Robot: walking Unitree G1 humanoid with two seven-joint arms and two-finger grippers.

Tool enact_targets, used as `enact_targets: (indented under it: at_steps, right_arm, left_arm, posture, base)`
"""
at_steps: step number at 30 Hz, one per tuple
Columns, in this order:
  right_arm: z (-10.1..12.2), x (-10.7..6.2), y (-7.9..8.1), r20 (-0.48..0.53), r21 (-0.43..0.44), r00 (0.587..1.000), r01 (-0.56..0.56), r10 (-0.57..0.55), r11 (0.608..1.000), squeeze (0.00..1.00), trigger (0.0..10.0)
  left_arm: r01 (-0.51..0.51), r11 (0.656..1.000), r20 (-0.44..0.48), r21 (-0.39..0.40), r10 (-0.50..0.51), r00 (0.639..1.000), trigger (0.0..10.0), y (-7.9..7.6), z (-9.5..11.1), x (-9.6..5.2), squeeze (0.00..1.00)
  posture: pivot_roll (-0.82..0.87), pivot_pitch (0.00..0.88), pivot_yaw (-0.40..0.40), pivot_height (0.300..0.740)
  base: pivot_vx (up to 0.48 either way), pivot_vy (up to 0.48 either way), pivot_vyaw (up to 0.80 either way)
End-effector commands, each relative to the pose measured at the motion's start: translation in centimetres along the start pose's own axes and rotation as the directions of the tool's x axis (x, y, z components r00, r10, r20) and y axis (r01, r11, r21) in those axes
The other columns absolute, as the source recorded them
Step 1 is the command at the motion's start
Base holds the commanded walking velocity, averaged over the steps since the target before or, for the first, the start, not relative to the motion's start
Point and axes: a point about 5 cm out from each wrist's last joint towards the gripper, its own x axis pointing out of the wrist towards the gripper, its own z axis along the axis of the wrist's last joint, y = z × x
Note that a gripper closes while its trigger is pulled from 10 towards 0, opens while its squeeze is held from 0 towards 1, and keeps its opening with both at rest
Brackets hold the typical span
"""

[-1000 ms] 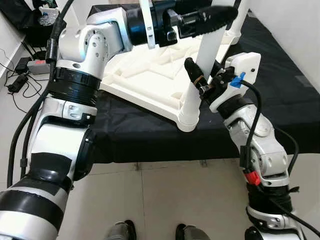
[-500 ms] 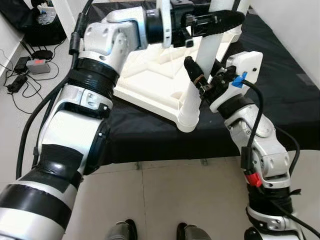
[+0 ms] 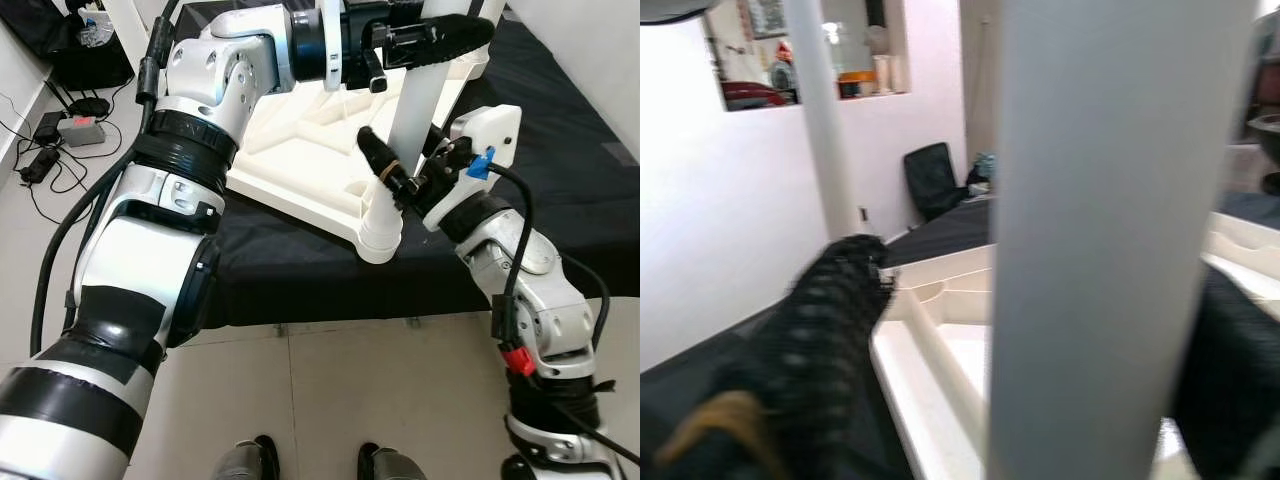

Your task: Building children table

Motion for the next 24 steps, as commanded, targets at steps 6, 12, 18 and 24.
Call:
enact_targets:
  at_steps: [6, 12, 18, 24]
  right_arm:
    - [-0.9, 0.2, -1.5, -0.134, -0.072, 0.901, -0.424, 0.412, 0.903, 1.0, 10.0]
    - [-0.5, 2.3, -2.8, -0.176, -0.093, 0.844, -0.526, 0.506, 0.845, 0.04, 10.0]
    - [-0.2, 3.3, -3.0, -0.176, -0.082, 0.817, -0.568, 0.549, 0.819, 0.0, 10.0]
    - [0.4, 3.5, -3.3, -0.137, -0.035, 0.778, -0.623, 0.614, 0.782, 0.0, 6.7]
  left_arm:
    - [0.058, 0.998, -0.036, 0.006, -0.058, 0.998, 0.0, -0.7, -0.1, 1.0, 0.0]
    - [0.093, 0.996, -0.047, 0.009, -0.092, 0.995, 0.0, -1.3, 0.0, 1.3, 0.0]
    - [0.114, 0.993, -0.053, 0.011, -0.114, 0.992, 0.0, -1.6, -0.1, 1.5, 0.0]
    - [0.131, 0.991, -0.055, 0.013, -0.13, 0.99, 0.0, -1.8, 0.0, 1.8, 0.0]
  posture:
    - [-0.05, 0.269, 0.025, 0.74]
    - [-0.02, 0.283, 0.032, 0.74]
    - [-0.01, 0.288, 0.036, 0.74]
    - [0.0, 0.29, 0.038, 0.74]
  base:
    - [0.0, 0.0, 0.0]
    - [0.0, 0.0, 0.0]
    - [0.0, 0.0, 0.0]
    - [0.0, 0.0, 0.0]
